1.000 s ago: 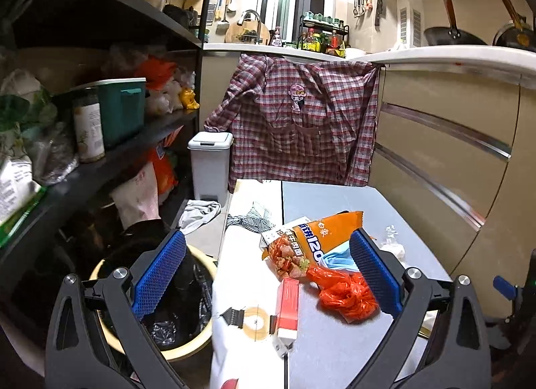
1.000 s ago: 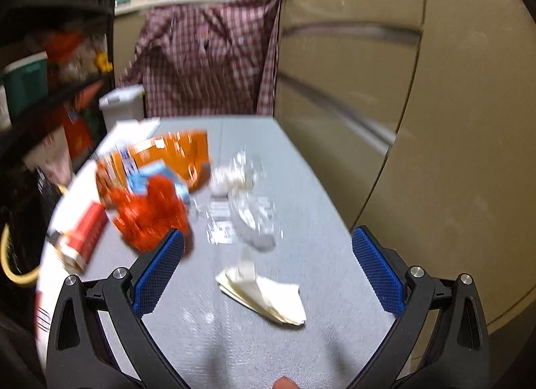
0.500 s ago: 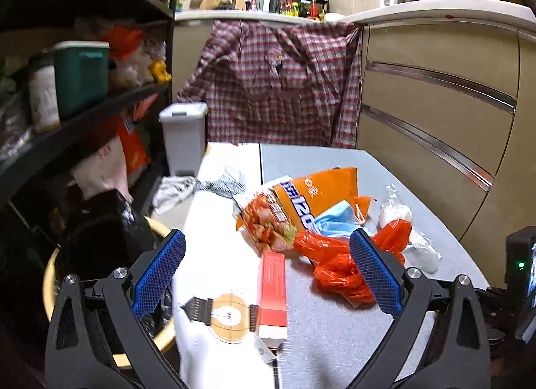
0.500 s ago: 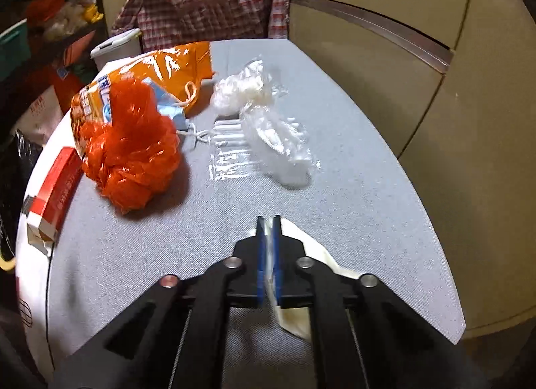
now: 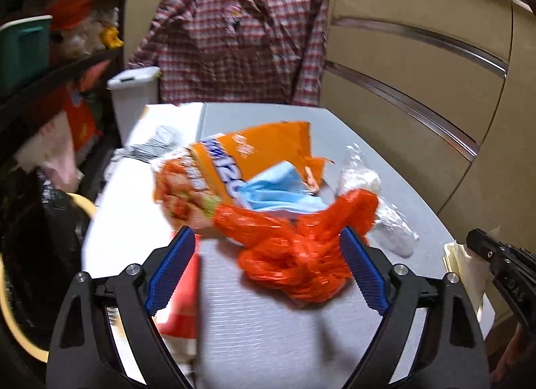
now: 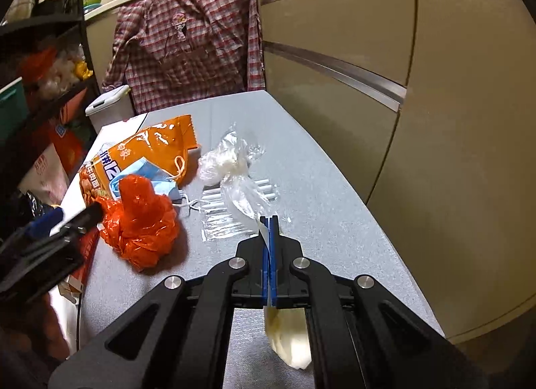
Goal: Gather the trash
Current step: 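Reach the left tool to the orange plastic bag and grasp it, then carry the orange bag with the left tool over the bin and release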
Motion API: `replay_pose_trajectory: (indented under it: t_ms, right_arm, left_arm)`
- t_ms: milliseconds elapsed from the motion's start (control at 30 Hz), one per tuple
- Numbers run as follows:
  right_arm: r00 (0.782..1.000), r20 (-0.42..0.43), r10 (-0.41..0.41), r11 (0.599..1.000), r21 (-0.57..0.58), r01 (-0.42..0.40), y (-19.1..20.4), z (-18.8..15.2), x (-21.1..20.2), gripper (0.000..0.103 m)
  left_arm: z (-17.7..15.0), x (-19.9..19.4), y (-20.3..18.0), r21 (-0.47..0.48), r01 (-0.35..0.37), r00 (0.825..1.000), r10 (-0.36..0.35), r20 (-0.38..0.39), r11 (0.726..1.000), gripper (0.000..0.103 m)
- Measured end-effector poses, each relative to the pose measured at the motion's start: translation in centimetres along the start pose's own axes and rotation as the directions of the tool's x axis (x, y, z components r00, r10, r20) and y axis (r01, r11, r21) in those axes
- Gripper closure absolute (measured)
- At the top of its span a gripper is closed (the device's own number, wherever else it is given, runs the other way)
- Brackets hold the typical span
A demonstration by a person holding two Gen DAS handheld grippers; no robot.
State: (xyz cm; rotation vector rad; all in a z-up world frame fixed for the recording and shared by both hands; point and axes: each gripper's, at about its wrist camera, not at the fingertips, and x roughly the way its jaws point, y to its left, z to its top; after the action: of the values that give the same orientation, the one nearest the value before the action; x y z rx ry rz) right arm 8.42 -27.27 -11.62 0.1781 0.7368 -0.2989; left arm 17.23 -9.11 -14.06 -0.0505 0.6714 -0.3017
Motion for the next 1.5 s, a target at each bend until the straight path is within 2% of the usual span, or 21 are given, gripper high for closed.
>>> replay_pose_trajectory:
  t_ms: [200,267,433,533,733,933,1133,1300,1400,1500]
  right_arm:
    - [0.999,-0.045,0.018,0.997,0.076,-0.014,-1.3,0.0,0.9,0.102]
    - [0.999,-0.047,0.020,0.997,0.074,-0.016,-1.3,0.0,1.0,0.102]
    - [0.999,-0.039,0.027,0.997,0.069,-0.024,-1.6,-0.1,0.9,0.102]
    - [0.999,-0.024,0.029,0.997,0.068,-0.027,-1.6,-0.1,0.5,0.102]
    - [0.998,0.047,0.044,0.997,0.053,-0.047,-1.1,0.4,-1.3,0.102]
    - [0.986,0.097,0.133,0.990,0.022,-0.136,0.9,1.4,-3.7,0.102]
    - [0.954,0.138,0.267,0.964,-0.038,-0.264,5.3,2.8,-6.6,0.102]
    - [0.904,0.121,0.410,0.912,-0.071,-0.404,9.4,3.6,-8.1,0.102]
    - [0.863,0.103,0.494,0.869,-0.097,-0.485,12.6,4.1,-9.0,0.102]
    - [0.833,0.089,0.547,0.835,-0.138,-0.533,15.9,4.2,-10.0,0.102]
  left_arm:
    - [-0.1,3.2,-2.2,0.061,0.015,0.997,-0.010,-0.080,0.998,0.019]
    - [-0.4,4.0,-2.3,0.061,0.027,0.993,-0.020,-0.115,0.998,0.032]
    - [-0.4,3.7,-2.0,0.042,0.070,0.991,-0.064,-0.121,0.997,0.049]
    - [-0.2,2.9,-1.9,0.051,0.068,0.993,-0.063,-0.096,0.996,0.054]
    - [1.3,-1.0,-2.0,0.077,0.065,0.998,-0.064,-0.008,0.995,0.056]
    - [3.4,-5.9,-0.7,0.064,0.031,0.998,-0.035,0.058,0.997,0.056]
    - [5.3,-10.2,2.1,0.032,-0.068,0.993,0.065,0.097,0.997,0.056]
    - [6.6,-13.7,6.0,-0.012,-0.164,0.981,0.164,0.104,0.986,0.056]
    - [6.9,-16.2,8.6,-0.037,-0.246,0.959,0.248,0.138,0.969,0.056]
    - [6.6,-17.7,10.8,-0.070,-0.297,0.941,0.304,0.151,0.952,0.056]
